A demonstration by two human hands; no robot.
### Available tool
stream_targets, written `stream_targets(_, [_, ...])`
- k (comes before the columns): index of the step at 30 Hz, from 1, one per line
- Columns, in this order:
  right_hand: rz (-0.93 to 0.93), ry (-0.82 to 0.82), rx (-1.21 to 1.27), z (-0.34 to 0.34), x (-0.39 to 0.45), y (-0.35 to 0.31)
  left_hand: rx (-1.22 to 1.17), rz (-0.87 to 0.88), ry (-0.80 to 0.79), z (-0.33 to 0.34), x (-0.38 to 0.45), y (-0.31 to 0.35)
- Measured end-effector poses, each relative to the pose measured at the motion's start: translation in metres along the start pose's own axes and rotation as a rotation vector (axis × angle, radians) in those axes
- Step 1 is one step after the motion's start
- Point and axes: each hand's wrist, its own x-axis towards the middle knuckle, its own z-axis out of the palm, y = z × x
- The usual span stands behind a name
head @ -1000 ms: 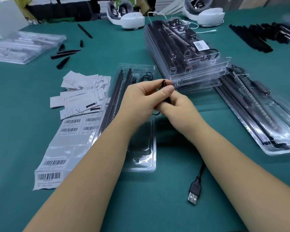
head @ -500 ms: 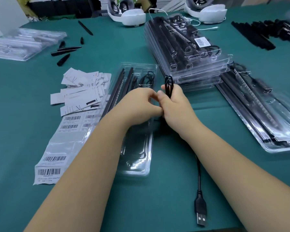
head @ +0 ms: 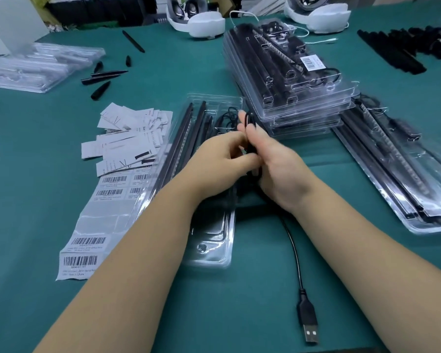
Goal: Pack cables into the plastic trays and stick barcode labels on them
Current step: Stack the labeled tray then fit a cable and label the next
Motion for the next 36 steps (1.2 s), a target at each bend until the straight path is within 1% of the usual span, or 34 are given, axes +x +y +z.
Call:
stream_targets(2, [0.045, -0.047, 0.185, 0.000, 0.000, -0.002, -0.027, -0.083, 0.078, 0.004, 0.004, -0.002])
stream_targets(3, [0.048, -0.038, 0.184, 0.002, 0.000, -0.002, -0.086, -0.135, 0.102, 0.004, 0.006, -0.002])
stream_targets(4, [0.054, 0.013, 0.126, 0.003, -0.001, -0.003, -0.151, -0.188, 0.115, 0.003, 0.007, -0.002])
stream_targets(5, [0.051, 0.075, -0.011, 0.003, -0.002, -0.005, -0.180, -0.224, 0.121, 0.001, 0.009, -0.002])
stream_targets(6, [0.034, 0.120, -0.245, 0.003, -0.004, -0.008, -0.182, -0.247, 0.130, -0.002, 0.010, -0.002])
stream_targets(8, [0.046, 0.127, -0.757, -0.003, -0.007, -0.015, -0.194, -0.273, 0.152, -0.007, 0.012, -0.005])
stream_targets(9, [0.097, 0.113, -0.943, -0.007, -0.011, -0.019, -0.197, -0.267, 0.161, -0.007, 0.012, -0.007])
stream_targets(10, [0.164, 0.078, -1.073, -0.011, -0.016, -0.023, -0.164, -0.234, 0.161, -0.007, 0.014, -0.010])
stream_targets(12, [0.291, -0.048, -1.300, -0.014, -0.026, -0.032, -0.052, -0.169, 0.168, -0.005, 0.015, -0.014])
stream_targets(14, [0.348, -0.144, -1.458, -0.019, -0.030, -0.035, -0.049, -0.192, 0.207, -0.004, 0.015, -0.016])
stream_targets(15, [0.347, -0.150, -1.489, -0.020, -0.030, -0.036, -0.064, -0.212, 0.236, -0.004, 0.015, -0.015])
stream_targets(16, [0.328, -0.127, -1.492, -0.023, -0.029, -0.036, -0.075, -0.216, 0.266, -0.004, 0.015, -0.015])
stream_targets(17, [0.304, -0.073, -1.437, -0.026, -0.028, -0.037, -0.086, -0.206, 0.294, -0.003, 0.015, -0.015])
stream_targets(19, [0.267, 0.085, -1.175, -0.029, -0.026, -0.039, -0.111, -0.164, 0.306, -0.002, 0.014, -0.016])
stream_targets(20, [0.260, 0.144, -1.034, -0.030, -0.026, -0.040, -0.113, -0.145, 0.291, -0.002, 0.012, -0.015])
stream_targets(21, [0.254, 0.171, -0.945, -0.029, -0.025, -0.041, -0.103, -0.120, 0.272, -0.002, 0.010, -0.014])
stream_targets(26, [0.275, 0.144, -0.670, -0.024, -0.026, -0.045, -0.018, -0.002, 0.192, 0.001, 0.004, -0.009])
stream_targets(27, [0.238, 0.147, -0.704, -0.025, -0.028, -0.047, 0.011, 0.024, 0.180, 0.002, 0.003, -0.007])
stream_targets(29, [0.100, 0.153, -0.980, -0.027, -0.032, -0.049, 0.033, 0.075, 0.138, 0.004, 0.001, -0.004])
stream_targets(31, [-0.018, 0.095, -1.224, -0.023, -0.035, -0.050, 0.009, 0.091, 0.090, 0.005, -0.001, -0.001])
stream_targets(32, [-0.056, 0.072, -1.268, -0.021, -0.035, -0.048, 0.003, 0.092, 0.068, 0.005, -0.001, -0.001])
stream_targets(33, [-0.092, 0.066, -1.261, -0.019, -0.035, -0.046, 0.004, 0.095, 0.045, 0.005, -0.002, 0.000])
stream_targets(36, [-0.175, 0.082, -1.139, -0.015, -0.032, -0.041, 0.040, 0.108, 0.009, 0.003, -0.001, -0.002])
